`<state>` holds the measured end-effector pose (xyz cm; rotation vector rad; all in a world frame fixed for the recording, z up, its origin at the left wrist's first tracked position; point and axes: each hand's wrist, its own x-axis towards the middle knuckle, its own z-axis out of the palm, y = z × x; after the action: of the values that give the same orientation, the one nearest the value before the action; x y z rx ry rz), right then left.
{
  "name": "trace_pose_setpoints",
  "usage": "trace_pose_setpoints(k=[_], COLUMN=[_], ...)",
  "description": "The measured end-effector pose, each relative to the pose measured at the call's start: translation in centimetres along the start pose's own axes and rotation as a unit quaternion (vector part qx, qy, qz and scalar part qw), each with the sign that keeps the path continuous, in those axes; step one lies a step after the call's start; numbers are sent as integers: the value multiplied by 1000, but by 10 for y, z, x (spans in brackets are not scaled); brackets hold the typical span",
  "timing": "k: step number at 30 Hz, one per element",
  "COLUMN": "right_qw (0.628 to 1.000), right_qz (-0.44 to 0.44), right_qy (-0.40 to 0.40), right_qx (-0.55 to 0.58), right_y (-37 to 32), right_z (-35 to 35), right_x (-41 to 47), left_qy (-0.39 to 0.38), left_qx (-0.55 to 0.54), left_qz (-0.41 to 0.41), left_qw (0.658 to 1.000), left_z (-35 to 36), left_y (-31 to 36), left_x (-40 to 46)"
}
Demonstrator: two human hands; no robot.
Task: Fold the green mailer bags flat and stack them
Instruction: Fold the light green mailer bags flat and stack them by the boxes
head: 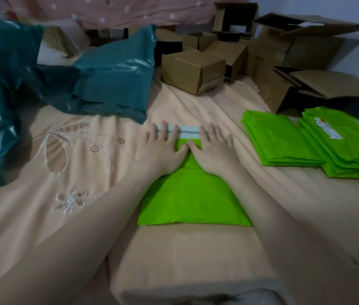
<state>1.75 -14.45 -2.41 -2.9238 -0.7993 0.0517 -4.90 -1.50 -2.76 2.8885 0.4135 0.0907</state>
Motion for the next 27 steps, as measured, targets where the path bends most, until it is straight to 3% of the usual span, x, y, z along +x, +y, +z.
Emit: trace_pose_setpoints(k=[2,4,6,8,11,15,20,23,27], right_qw=[999,994,979,965,969,985,990,985,978], right_qz=[24,24,15,11,15,35,66,78,96], right_qy=[20,89,201,261,241,148,77,58,67], right_qx=[26,54,36,18,48,76,98,142,174], right_y=[0,0,-1,-3,0,8,15,11,9], right_z=[1,1,-4,-12,-21,-27,-29,-29,-29], right_x=[-1,-5,-11,-19,-33,-51,-73,-79,-86], left_qy=[2,36,116,200,234,138,49,23,89], left_qx=[-14,-28,-39,-57,-77,-86,-159,-292,-422], left_qz=[-27,-47,-40,-18,-26,-82,-91,-127,-146], left_qw=[1000,998,992,978,969,983,982,948,890], left_z=[0,-1,-4,-10,-20,-27,-29,-34,-35], left_y=[-1,0,1,0,-5,-19,-23,-15,-14], left_x=[-1,-3,-8,-14,-28,-43,-53,-61,-65])
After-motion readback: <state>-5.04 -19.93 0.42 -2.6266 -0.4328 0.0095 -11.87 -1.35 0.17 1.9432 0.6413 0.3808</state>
